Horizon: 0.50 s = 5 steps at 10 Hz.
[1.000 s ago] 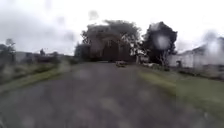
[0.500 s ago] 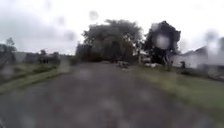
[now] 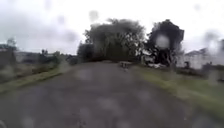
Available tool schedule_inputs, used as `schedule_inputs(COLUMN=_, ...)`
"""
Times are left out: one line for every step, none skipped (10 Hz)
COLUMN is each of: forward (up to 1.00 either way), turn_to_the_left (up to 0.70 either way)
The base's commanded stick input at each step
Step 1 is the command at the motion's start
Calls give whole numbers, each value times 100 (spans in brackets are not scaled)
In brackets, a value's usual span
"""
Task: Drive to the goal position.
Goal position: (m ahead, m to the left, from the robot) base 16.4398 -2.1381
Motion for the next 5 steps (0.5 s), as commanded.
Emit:
schedule_inputs(forward=100, turn_to_the_left=0)
schedule_inputs(forward=100, turn_to_the_left=0)
schedule_inputs(forward=100, turn_to_the_left=0)
schedule_inputs(forward=100, turn_to_the_left=0)
schedule_inputs(forward=100, turn_to_the_left=0)
